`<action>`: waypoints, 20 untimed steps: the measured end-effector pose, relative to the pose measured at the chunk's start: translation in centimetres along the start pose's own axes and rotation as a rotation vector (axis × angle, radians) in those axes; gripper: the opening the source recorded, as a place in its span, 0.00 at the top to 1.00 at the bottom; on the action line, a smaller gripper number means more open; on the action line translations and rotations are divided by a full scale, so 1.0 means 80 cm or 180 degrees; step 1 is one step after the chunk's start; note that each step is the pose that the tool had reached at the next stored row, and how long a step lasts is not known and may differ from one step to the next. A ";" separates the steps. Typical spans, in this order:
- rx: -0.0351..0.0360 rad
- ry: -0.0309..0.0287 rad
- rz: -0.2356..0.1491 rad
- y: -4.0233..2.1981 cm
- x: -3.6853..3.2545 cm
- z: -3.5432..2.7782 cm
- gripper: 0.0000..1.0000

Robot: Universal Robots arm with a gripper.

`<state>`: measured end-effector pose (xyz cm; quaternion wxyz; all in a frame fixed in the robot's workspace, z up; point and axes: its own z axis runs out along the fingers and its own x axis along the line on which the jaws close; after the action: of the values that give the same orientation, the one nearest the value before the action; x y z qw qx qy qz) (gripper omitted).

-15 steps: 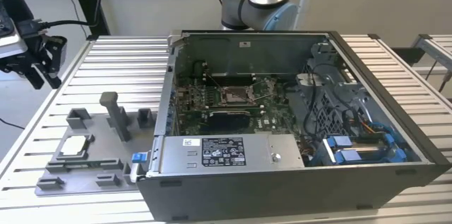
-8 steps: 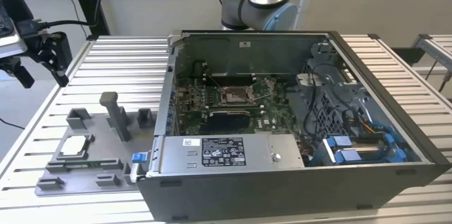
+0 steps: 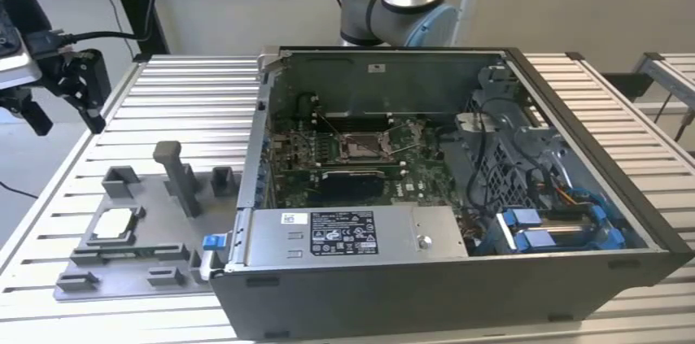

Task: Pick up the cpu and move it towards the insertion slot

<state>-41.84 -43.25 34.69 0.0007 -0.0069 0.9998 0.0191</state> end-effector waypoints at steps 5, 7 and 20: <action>0.0010 0.0009 0.0000 -0.0003 -0.0001 0.0069 0.00; 0.0017 0.0010 0.0001 -0.0004 -0.0001 0.0106 0.00; 0.0019 0.0010 0.0000 -0.0015 0.0017 0.0393 0.00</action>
<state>-41.97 -43.25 31.54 -0.0007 -0.0069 0.9998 0.0161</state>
